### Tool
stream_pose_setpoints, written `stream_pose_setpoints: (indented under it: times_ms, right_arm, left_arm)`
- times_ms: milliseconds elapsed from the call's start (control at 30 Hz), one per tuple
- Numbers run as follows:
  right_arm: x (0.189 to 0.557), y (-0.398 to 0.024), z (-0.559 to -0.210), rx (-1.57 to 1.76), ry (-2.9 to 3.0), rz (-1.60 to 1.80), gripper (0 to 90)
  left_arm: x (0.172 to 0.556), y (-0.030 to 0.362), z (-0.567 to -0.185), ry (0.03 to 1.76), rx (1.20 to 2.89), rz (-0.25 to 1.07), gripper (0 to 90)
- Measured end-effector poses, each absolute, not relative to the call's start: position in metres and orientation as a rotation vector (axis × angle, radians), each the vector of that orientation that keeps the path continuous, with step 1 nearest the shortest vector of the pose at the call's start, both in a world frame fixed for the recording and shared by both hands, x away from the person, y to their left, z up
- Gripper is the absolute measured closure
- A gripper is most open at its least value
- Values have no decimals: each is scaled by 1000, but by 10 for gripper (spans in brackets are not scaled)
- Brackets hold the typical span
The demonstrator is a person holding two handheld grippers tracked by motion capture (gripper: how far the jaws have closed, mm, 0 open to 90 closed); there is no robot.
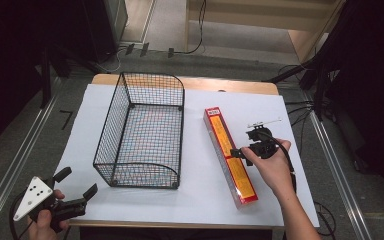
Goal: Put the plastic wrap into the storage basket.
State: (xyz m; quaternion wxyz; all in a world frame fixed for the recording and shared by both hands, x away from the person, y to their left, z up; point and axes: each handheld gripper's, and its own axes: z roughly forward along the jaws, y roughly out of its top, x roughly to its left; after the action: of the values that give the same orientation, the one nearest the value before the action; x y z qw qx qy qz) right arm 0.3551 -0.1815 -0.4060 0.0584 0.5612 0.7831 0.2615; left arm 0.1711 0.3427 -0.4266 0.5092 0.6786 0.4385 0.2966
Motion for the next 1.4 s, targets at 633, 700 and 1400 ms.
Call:
stream_pose_setpoints:
  times_ms: [633,700,1400]
  right_arm:
    - [337,-158,-418,1751,2428,730,285]
    - [336,-155,-421,1755,2427,701,303]
    - [341,-137,-436,1745,2426,516,345]
  left_arm:
    - [171,343,-426,1059,1633,718,29]
    - [171,343,-426,1055,1630,718,29]
    - [169,342,-425,1038,1632,715,29]
